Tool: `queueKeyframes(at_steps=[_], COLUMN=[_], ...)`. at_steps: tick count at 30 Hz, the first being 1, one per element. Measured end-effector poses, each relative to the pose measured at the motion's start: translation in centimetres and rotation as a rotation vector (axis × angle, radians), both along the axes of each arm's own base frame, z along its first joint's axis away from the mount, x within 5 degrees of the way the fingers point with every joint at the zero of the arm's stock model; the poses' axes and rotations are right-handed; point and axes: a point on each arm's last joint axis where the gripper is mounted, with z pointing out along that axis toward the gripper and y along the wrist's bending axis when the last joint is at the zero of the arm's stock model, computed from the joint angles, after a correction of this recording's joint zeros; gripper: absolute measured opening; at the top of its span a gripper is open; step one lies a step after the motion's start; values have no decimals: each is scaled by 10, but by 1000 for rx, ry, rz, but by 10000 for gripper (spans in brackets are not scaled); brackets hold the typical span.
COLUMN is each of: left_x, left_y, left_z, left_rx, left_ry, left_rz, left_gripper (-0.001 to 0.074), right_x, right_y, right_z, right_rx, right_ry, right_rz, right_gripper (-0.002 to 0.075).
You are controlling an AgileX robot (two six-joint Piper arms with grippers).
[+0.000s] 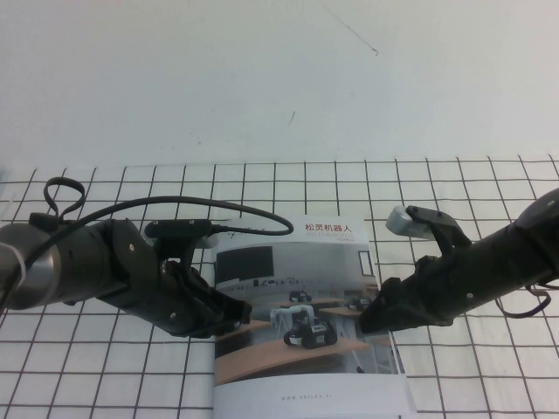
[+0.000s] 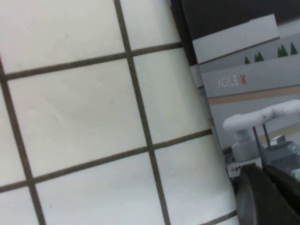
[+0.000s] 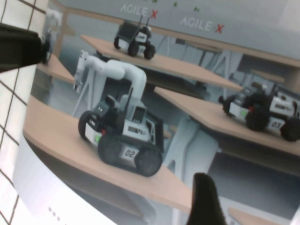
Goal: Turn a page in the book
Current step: Open the closed book
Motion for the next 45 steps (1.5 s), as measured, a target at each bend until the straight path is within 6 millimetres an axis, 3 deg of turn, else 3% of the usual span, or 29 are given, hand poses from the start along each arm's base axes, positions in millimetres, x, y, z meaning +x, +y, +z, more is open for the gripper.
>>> queueKeyframes(at_steps=[10,19,32,45], left_x=[0,0,0,0], left_y=[0,0,0,0], left_z=[0,0,0,0], left_rx=[0,0,0,0], left_ry=[0,0,0,-2], left_rz=[0,0,0,0], left_gripper=[-2,-2,-3,-3], right_x=[-1,0,-1,2], right_y=[1,11,-7,-9], right_z=[1,10,-1,2], right_rx=[16,164,-5,31], right_ry=[-4,-18,15,1], right_rz=[21,30,52,29], right_gripper=[429,429,429,429])
